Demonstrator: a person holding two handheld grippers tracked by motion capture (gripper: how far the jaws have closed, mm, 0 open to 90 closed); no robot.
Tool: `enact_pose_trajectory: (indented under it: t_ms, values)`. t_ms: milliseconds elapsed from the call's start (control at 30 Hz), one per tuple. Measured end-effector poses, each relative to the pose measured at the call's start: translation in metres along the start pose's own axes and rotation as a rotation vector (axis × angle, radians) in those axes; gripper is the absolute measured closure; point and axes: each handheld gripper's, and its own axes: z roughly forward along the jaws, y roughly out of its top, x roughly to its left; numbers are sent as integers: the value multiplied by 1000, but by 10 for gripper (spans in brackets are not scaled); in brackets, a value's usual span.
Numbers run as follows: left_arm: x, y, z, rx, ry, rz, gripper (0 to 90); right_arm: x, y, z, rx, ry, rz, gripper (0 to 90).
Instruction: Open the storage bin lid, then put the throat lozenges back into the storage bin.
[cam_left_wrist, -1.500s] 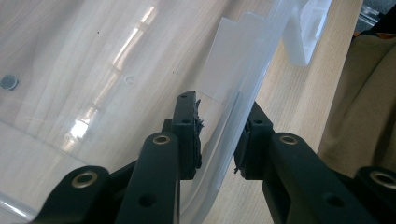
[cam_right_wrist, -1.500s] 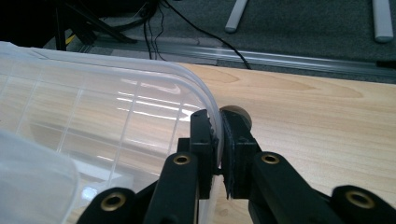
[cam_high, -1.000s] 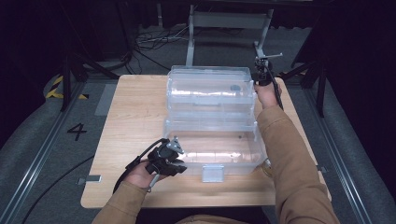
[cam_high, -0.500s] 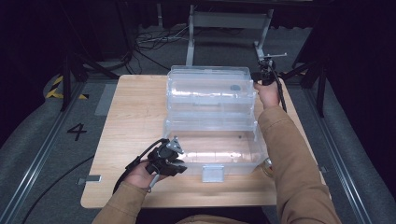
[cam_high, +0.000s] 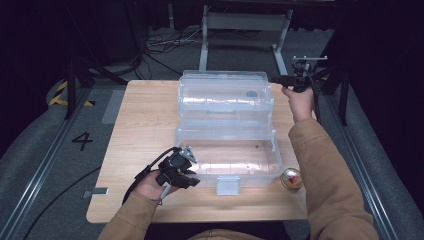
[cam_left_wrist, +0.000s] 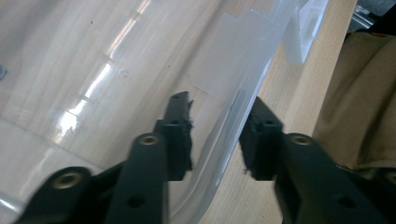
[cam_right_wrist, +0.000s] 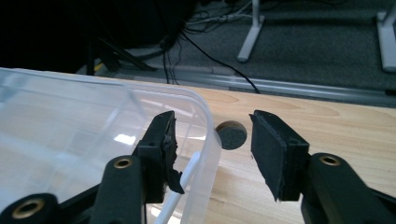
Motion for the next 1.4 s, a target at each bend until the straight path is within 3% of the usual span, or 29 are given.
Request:
enact_pose_trajectory:
  t_ms: [67, 167, 400, 500, 567, 667, 700, 867, 967, 1033, 1100, 1233, 1400]
  values:
    - [2, 0, -2, 1, -42, 12, 572, 1, -1, -13, -18, 21, -1, 490]
    - [3, 0, -14, -38, -65, 18, 513, 2, -3, -32, -35, 32, -27, 474]
    - [13, 0, -43, -163, -78, 1, 500, 7, -21, -73, -58, 74, -108, 386]
    - [18, -2, -52, -211, -54, -22, 494, 13, -30, -91, -32, 76, -139, 327]
    - [22, -4, -59, -243, -43, -41, 489, 16, -40, -104, -53, 72, -167, 326]
    - [26, -7, -65, -280, -26, -70, 484, 17, -47, -116, -63, 81, -165, 310]
    - [29, -9, -70, -304, -3, -96, 485, 19, -57, -128, -73, 91, -160, 301]
    - [40, -15, -80, -354, 44, -159, 484, 26, -77, -152, -88, 53, -200, 289]
    - [44, -18, -84, -369, 70, -178, 481, 28, -84, -159, -86, 38, -218, 284]
    - [47, -21, -88, -382, 87, -192, 477, 29, -92, -164, -79, 55, -221, 284]
    - [50, -24, -91, -388, 106, -199, 475, 31, -101, -167, -54, 36, -256, 283]
    - [55, -28, -94, -392, 126, -223, 468, 30, -111, -166, 2, 55, -281, 290]
    - [60, -32, -98, -394, 152, -244, 466, 22, -118, -167, 28, 58, -269, 290]
